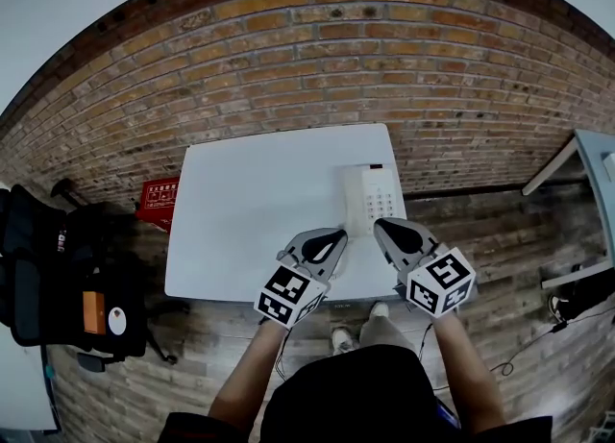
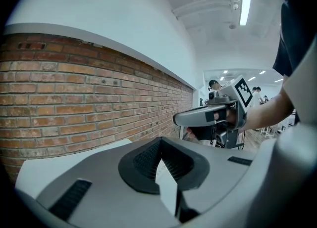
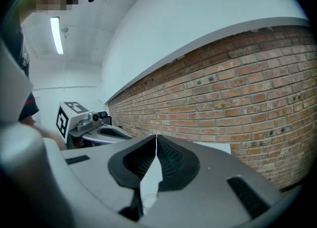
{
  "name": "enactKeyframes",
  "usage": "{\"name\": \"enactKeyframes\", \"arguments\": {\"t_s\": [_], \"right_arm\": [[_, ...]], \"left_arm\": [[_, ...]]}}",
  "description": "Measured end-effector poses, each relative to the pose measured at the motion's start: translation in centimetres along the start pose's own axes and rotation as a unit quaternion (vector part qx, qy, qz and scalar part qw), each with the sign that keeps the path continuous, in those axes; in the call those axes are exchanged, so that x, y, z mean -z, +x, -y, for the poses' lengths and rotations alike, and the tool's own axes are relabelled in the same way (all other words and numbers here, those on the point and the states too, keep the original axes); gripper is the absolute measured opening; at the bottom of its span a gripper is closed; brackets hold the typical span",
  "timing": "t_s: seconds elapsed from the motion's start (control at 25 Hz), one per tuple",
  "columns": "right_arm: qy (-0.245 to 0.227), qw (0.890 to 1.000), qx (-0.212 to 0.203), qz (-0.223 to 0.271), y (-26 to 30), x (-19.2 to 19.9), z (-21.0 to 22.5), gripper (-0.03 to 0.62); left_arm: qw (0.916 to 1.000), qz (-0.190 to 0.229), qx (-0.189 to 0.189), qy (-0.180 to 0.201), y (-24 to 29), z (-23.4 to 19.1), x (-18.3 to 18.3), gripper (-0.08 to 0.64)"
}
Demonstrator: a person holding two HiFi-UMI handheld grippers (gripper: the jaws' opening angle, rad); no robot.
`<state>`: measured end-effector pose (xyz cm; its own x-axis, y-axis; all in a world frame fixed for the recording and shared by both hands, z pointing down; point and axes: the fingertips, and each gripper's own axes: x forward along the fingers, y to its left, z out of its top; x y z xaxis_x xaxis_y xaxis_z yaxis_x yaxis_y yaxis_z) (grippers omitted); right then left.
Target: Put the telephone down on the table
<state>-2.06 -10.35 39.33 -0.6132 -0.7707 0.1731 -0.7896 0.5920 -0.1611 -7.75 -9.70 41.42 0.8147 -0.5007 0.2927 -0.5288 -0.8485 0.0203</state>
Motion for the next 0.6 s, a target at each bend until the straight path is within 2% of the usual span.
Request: {"name": "enactKeyframes", "arguments": {"t_s": [0.28,0.6], "right_arm": [[0.000,1.000,-0.003,0.006,0.0,-0.8,0.0,0.017],[-0.009,1.000,-0.018,0.010,-0.7,-1.5,-1.6,0.017]], "left_arm": [[1.0000,0.002,-0.001,0.006,-0.3,0.3,-0.7,0.008],[0.9997,0.013,-0.020,0.011,-1.3,0.6,-2.0,0.008]]}}
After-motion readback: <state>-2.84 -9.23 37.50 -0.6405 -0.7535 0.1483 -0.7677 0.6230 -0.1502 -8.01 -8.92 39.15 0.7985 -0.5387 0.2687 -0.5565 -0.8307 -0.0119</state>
